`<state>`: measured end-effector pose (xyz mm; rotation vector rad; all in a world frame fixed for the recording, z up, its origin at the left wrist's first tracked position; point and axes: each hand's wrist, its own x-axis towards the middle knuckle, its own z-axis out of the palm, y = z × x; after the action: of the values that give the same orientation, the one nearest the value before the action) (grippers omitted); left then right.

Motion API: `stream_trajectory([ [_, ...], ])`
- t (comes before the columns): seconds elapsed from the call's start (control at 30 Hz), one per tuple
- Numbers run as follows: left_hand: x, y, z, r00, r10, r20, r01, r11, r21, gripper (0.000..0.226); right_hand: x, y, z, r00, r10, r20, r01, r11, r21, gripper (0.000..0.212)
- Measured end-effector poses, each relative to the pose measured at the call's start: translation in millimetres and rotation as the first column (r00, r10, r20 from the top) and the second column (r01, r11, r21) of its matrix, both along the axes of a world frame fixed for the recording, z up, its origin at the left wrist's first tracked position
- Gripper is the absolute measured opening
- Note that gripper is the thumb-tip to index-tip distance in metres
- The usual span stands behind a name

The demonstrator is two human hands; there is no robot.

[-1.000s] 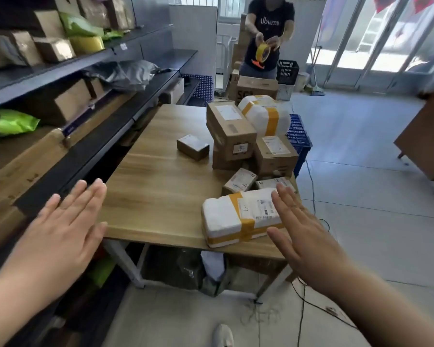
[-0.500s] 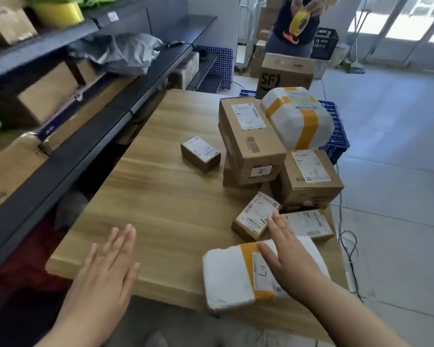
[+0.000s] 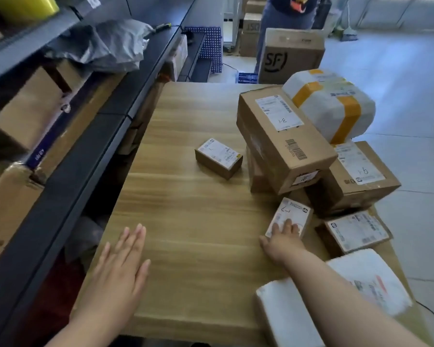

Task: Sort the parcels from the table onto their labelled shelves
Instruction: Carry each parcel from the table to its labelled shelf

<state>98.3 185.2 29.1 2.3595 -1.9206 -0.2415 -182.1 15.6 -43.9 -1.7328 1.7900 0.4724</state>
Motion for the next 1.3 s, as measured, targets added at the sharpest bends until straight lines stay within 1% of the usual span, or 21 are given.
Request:
stream_trajectory([
  [0.07, 10, -18, 1, 0.999, -0.036, -0.003, 0.036, 0.996, 0.083, 0.056, 26, 11, -6, 0.998, 0.064, 0.021, -0.063, 0.998, -0.013, 0.071],
  [0.17, 13, -44, -3, 0.993, -0.089, -0.080, 0.097, 0.990, 0.102, 0.055, 61, 27, -11, 0.985, 0.161, 0.065, -0.160, 0.987, -0.021, 0.072],
  [0.23, 11, -61, -18, 0.982, -0.138, -0.131, 0.153, 0.981, 0.119, 0.053, 83, 33, -13, 0.971, 0.219, 0.093, -0.216, 0.976, -0.037, 0.071],
  [0.3, 3, -80, -39, 0.967, -0.191, -0.167, 0.219, 0.961, 0.169, 0.061, 101, 33, -15, 0.953, 0.266, 0.144, -0.258, 0.963, -0.074, 0.069],
  [0.33, -2, -88, -50, 0.958, -0.215, -0.191, 0.252, 0.948, 0.194, 0.070, 108, 31, -17, 0.943, 0.276, 0.185, -0.264, 0.960, -0.090, 0.068],
  [0.4, -12, -100, -70, 0.941, -0.255, -0.221, 0.306, 0.920, 0.244, 0.093, 120, 26, -19, 0.906, 0.245, 0.346, -0.232, 0.970, -0.079, 0.066],
  [0.43, -15, -104, -78, 0.938, -0.264, -0.227, 0.319, 0.913, 0.255, 0.097, 125, 22, -19, 0.870, 0.201, 0.451, -0.197, 0.979, -0.057, 0.065],
  [0.5, -15, -111, -87, 0.934, -0.265, -0.240, 0.323, 0.914, 0.246, 0.095, 131, 13, -16, 0.787, 0.122, 0.605, -0.117, 0.992, -0.048, 0.061],
  [0.57, -11, -117, -93, 0.923, -0.296, -0.244, 0.357, 0.897, 0.260, 0.088, 132, -6, -13, 0.771, 0.106, 0.627, -0.014, 0.989, -0.150, 0.052],
  [0.63, -6, -123, -97, 0.905, -0.353, -0.236, 0.411, 0.867, 0.282, 0.082, 131, -38, -11, 0.816, 0.120, 0.565, 0.060, 0.955, -0.290, 0.047],
  [0.7, 1, -128, -105, 0.887, -0.418, -0.197, 0.461, 0.831, 0.311, 0.073, 131, -77, -13, 0.886, 0.141, 0.442, 0.055, 0.914, -0.401, 0.052],
  [0.77, 8, -131, -107, 0.887, -0.436, -0.150, 0.461, 0.848, 0.261, 0.062, 137, -115, -19, 0.948, 0.114, 0.297, 0.031, 0.896, -0.443, 0.059],
  [0.83, 17, -128, -111, 0.897, -0.420, -0.141, 0.443, 0.854, 0.273, 0.070, 145, -145, -22, 0.981, 0.081, 0.174, 0.004, 0.898, -0.441, 0.065],
  [0.87, 23, -125, -114, 0.909, -0.394, -0.137, 0.417, 0.863, 0.284, 0.076, 151, -157, -23, 0.990, 0.070, 0.123, -0.010, 0.902, -0.432, 0.068],
  [0.93, 34, -119, -114, 0.940, -0.322, -0.110, 0.340, 0.903, 0.262, 0.076, 160, -177, -27, 0.996, 0.057, 0.068, -0.024, 0.911, -0.412, 0.074],
  [1.07, 51, -111, -117, 0.968, -0.225, -0.110, 0.250, 0.894, 0.372, 0.078, 170, -187, -45, 0.999, 0.047, -0.014, -0.049, 0.934, -0.354, 0.081],
  [1.1, 55, -111, -114, 0.971, -0.222, -0.086, 0.239, 0.895, 0.376, 0.076, 170, -184, -48, 0.999, 0.043, -0.024, -0.049, 0.931, -0.363, 0.079],
  [1.17, 64, -106, -115, 0.978, -0.205, -0.040, 0.204, 0.893, 0.400, 0.059, 168, -173, -46, 0.996, 0.058, -0.069, -0.082, 0.899, -0.431, 0.070],
  [1.2, 68, -103, -113, 0.984, -0.173, -0.035, 0.173, 0.897, 0.406, 0.055, 166, -165, -44, 0.991, 0.079, -0.108, -0.120, 0.880, -0.459, 0.065],
  [1.27, 73, -96, -112, 0.991, -0.129, -0.024, 0.127, 0.898, 0.421, 0.054, 162, -147, -41, 0.982, 0.129, -0.139, -0.179, 0.866, -0.467, 0.061],
  [1.3, 75, -93, -113, 0.993, -0.120, -0.019, 0.117, 0.897, 0.427, 0.055, 159, -136, -39, 0.986, 0.133, -0.105, -0.167, 0.874, -0.456, 0.060],
])
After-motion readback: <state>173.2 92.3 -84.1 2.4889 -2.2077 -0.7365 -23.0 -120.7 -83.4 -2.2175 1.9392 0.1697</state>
